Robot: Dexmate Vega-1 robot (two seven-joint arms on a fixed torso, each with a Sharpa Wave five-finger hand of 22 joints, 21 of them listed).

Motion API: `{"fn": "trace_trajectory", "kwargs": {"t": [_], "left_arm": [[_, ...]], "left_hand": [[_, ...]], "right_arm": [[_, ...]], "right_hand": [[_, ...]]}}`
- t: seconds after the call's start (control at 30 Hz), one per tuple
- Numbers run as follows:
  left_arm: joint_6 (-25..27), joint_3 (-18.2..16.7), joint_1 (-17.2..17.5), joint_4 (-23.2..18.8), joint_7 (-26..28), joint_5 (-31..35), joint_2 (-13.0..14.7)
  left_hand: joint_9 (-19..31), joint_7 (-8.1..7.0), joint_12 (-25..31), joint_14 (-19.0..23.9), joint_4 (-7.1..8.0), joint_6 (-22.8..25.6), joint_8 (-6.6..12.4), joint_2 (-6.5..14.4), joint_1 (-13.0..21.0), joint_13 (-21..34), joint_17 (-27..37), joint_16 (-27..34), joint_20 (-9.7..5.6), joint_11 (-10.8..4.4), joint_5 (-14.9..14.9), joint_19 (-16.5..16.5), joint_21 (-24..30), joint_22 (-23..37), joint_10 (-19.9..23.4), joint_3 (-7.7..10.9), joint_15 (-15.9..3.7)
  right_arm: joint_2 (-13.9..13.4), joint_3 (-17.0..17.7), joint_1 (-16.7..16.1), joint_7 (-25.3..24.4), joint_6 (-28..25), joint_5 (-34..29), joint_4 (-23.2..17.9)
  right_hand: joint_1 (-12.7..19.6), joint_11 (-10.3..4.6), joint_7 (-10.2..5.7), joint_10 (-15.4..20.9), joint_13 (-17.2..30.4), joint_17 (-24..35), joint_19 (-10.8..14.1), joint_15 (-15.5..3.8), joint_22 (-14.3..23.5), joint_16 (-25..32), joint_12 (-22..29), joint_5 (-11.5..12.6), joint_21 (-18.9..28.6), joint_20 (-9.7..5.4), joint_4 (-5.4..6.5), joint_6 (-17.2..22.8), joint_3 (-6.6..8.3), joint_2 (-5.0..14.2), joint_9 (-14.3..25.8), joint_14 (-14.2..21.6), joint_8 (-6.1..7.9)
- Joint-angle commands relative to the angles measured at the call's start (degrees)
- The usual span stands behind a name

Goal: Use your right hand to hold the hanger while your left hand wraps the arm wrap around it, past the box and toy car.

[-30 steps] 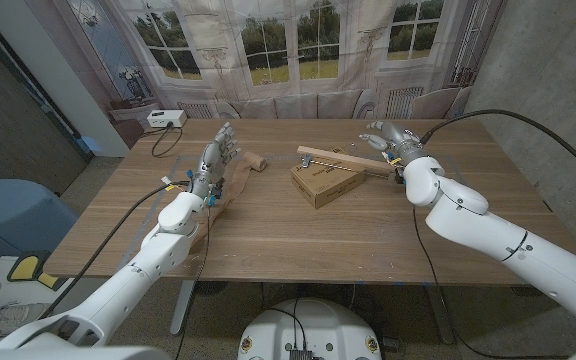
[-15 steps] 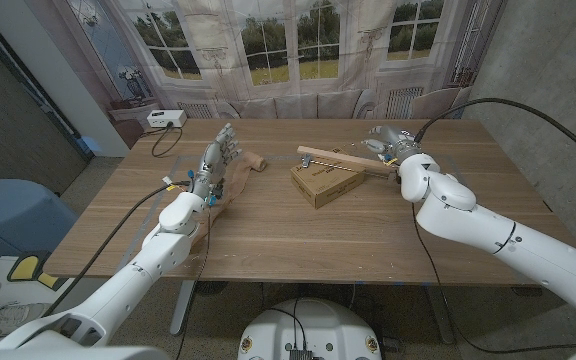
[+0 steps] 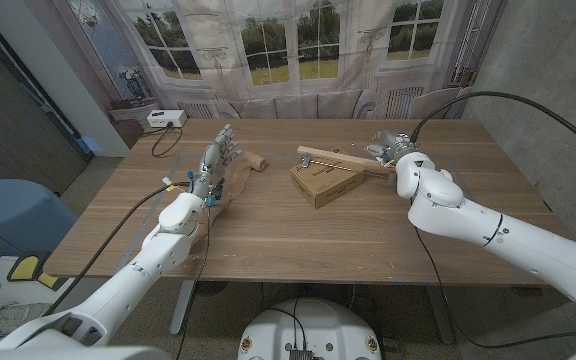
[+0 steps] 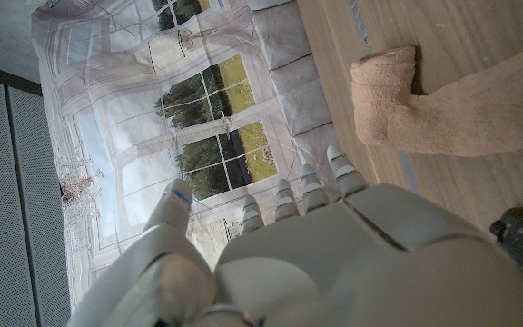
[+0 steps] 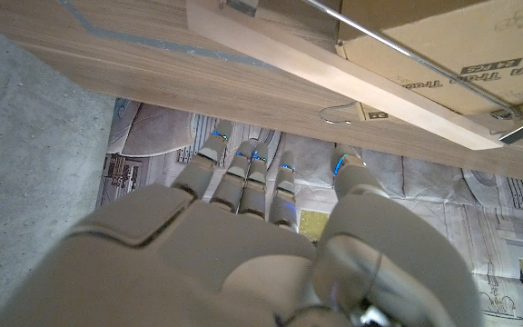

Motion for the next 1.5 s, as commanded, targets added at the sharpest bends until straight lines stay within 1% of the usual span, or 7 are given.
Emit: {"fn": "trace_trajectory", "kwargs": {"t": [0.03, 0.3, 0.47, 0.77, 1.27, 1.47, 1.5], "left_arm": [[-0.1, 0.1, -0.8, 1.3, -0.7, -0.3, -0.3], [-0.2, 0.4, -2.1, 3.3, -1.7, -0.5, -0.9], [-0.4, 0.5, -2.9, 4.7, -2.3, -0.6, -1.3], [-0.5, 0.6, -4.0, 6.7, -3.2, -1.0, -1.8], [-0.7, 1.0, -5.6, 9.2, -4.7, -1.3, -2.6], [-0.9, 1.1, -5.9, 9.8, -5.1, -1.3, -2.9], [-0.9, 1.2, -6.0, 9.7, -5.0, -1.3, -2.9]], "left_hand": [[0.2, -0.11, 0.4, 0.3, 0.35, 0.4, 0.24, -0.2, -0.5, 0.0, 0.3, -0.1, 0.12, -0.01, 0.2, 0.6, 0.2, 0.1, 0.2, 0.24, 0.18], [0.2, -0.06, 0.4, 0.3, 0.35, 0.4, 0.21, -0.2, -0.5, 0.0, 0.3, -0.2, 0.12, 0.01, 0.2, 0.6, 0.2, 0.1, 0.2, 0.26, 0.21], [0.2, -0.02, 0.4, 0.4, 0.36, 0.3, 0.18, -0.2, -0.6, 0.0, 0.3, -0.2, 0.12, -0.05, 0.2, 0.6, 0.2, 0.1, 0.2, 0.26, 0.26], [0.2, 0.02, 0.4, 0.4, 0.36, 0.3, 0.18, -0.2, -0.6, 0.0, 0.3, -0.3, 0.12, -0.03, 0.2, 0.6, 0.2, 0.1, 0.2, 0.28, 0.22], [0.2, 0.04, 0.4, 0.4, 0.36, 0.3, 0.14, -0.1, -0.6, 0.0, 0.4, -0.3, 0.13, 0.06, 0.2, 0.6, 0.1, 0.2, 0.2, 0.32, 0.27], [0.2, 0.04, 0.4, 0.4, 0.37, 0.3, 0.14, -0.1, -0.7, 0.0, 0.4, -0.4, 0.13, 0.13, 0.2, 0.6, 0.1, 0.2, 0.2, 0.32, 0.31], [0.2, 0.04, 0.4, 0.4, 0.37, 0.3, 0.14, -0.1, -0.7, 0.0, 0.4, -0.4, 0.13, -0.06, 0.2, 0.6, 0.1, 0.2, 0.2, 0.32, 0.31]], "right_arm": [[0.7, -4.2, 3.8, 4.0, -4.1, -1.5, 2.4], [1.2, -7.1, 6.6, 6.5, -5.6, -1.4, 4.4], [1.6, -10.2, 9.3, 8.7, -6.8, -2.2, 5.9], [2.0, -12.8, 11.9, 10.9, -7.6, -1.6, 7.6], [1.1, -18.1, 15.7, 15.1, -8.4, -2.4, 7.7], [1.9, -22.4, 18.7, 18.6, -9.7, -4.5, 9.4], [2.0, -23.3, 19.3, 19.3, -9.7, -5.0, 9.8]], "right_hand": [[0.8, 0.12, 0.03, 0.6, 0.1, 0.2, 0.8, 0.15, 0.0, 0.2, 0.4, 0.0, 0.5, -0.12, 0.10, -0.1, 0.52, 0.01, 0.1, 0.6, -0.04], [0.9, 0.12, -0.02, 0.8, 0.1, 0.2, 1.2, 0.07, 0.0, 0.3, 0.4, -0.1, 0.5, -0.10, 0.19, -0.3, 0.44, -0.01, 0.1, 0.9, -0.15], [1.0, 0.18, -0.15, 0.7, 0.1, 0.2, 1.3, 0.04, 0.0, 0.3, 0.3, -0.1, 0.5, -0.08, 0.23, -0.8, 0.38, -0.08, 0.1, 0.9, -0.32], [1.3, 0.35, -0.46, -0.2, 0.1, 0.1, 1.3, 0.11, 0.0, 0.1, -0.2, -0.2, 0.4, 0.00, 0.19, -2.1, 0.25, -0.37, 0.1, 0.6, -0.77], [0.6, 0.60, -1.10, -1.4, 0.2, 0.1, 1.0, 0.07, 0.1, -0.3, -0.7, -0.4, 0.0, 0.26, 0.52, -4.4, -0.30, -1.70, 0.1, 0.0, -1.23], [0.5, 0.20, -1.40, -2.5, 0.2, 0.0, 0.8, 0.02, 0.1, -0.6, -1.0, -0.5, -0.2, 0.44, 0.52, -5.4, -0.29, -2.12, 0.1, -0.3, -1.31], [1.1, 0.10, -1.48, -3.1, 0.2, -0.1, 0.8, -0.02, 0.1, -1.0, -1.2, -0.4, -0.2, 0.42, 0.24, -6.3, 0.13, -2.01, 0.1, -1.0, -1.36]]}}
